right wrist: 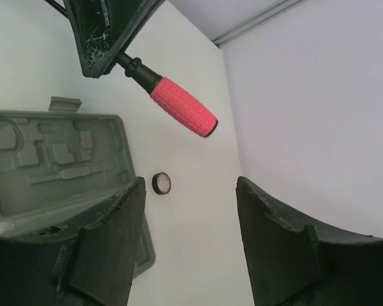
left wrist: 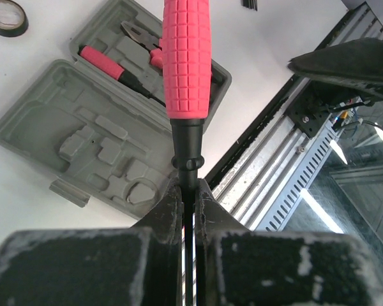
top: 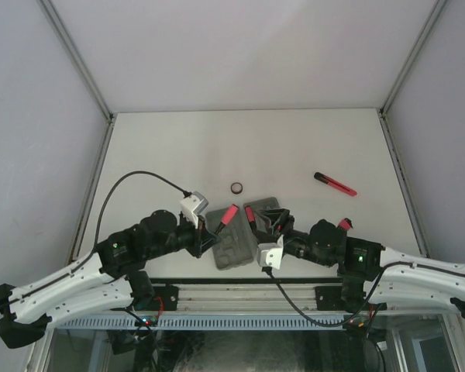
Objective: Sort the tools into containers
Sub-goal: Pick up the screwdriver from the center of the board.
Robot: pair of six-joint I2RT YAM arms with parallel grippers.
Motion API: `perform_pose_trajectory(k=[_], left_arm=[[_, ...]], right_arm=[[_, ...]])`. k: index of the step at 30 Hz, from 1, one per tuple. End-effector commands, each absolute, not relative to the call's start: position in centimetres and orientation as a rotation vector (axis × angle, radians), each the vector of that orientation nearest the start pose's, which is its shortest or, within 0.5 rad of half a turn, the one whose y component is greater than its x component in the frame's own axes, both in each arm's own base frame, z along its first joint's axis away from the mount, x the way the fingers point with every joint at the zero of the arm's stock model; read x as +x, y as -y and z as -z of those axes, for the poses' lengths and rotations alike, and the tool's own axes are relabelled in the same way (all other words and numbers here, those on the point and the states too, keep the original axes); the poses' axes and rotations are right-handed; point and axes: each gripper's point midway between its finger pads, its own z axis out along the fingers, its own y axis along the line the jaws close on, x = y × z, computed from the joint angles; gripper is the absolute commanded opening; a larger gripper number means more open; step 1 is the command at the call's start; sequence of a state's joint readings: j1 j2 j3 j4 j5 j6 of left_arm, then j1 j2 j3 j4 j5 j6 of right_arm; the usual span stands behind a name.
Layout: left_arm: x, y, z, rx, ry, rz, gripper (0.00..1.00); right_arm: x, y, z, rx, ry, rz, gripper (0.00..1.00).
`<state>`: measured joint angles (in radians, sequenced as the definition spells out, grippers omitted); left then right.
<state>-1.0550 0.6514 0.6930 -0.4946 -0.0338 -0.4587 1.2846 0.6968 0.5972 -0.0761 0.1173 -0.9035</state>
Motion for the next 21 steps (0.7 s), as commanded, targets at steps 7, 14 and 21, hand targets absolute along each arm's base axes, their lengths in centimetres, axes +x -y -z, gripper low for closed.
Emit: perform_pose_trajectory(k=[7, 14, 21], left_arm=[[11.0, 24.8, -20.4, 0.726, -2.020, 0.966, 0.00], [10.3, 25.4, -19.9, 0.790, -2.035, 0.995, 0.00], [9.5, 26.1, -19.6, 0.854, -2.056, 1.029, 0.00]], right_arm=[[13.4, -31.0, -27.0, -1.675, -0.665, -0.072, 0.59], [13.1, -32.4, -24.7, -1.812, -0.627, -0.058, 0.59], [12.9, -33.2, -22.7, -1.916, -0.618, -0.061, 0.56]])
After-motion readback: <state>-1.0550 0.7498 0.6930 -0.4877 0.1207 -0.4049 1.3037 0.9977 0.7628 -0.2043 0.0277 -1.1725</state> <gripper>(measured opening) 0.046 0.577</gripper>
